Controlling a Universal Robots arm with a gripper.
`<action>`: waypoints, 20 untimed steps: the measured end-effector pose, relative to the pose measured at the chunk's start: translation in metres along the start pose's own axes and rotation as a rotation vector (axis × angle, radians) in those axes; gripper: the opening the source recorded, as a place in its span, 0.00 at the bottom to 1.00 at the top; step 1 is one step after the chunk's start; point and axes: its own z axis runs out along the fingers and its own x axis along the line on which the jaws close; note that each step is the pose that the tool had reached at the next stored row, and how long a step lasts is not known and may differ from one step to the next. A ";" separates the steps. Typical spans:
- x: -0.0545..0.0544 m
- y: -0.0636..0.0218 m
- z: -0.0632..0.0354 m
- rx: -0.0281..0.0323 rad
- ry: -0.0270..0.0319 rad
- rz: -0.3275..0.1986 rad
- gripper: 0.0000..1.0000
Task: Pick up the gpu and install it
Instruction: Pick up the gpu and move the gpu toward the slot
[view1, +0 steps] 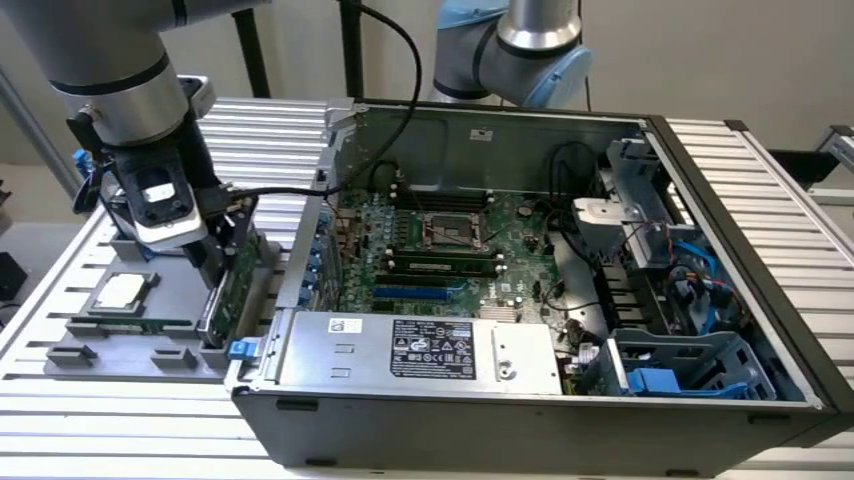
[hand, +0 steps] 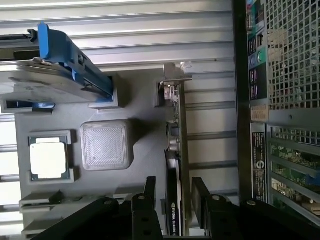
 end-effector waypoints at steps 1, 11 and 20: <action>0.000 -0.0001 0.0018 0.0001 -0.0002 0.000 1.00; -0.002 -0.0001 0.0255 -0.0022 -0.0046 0.000 1.00; 0.000 0.0030 0.0279 -0.0033 -0.0047 0.003 1.00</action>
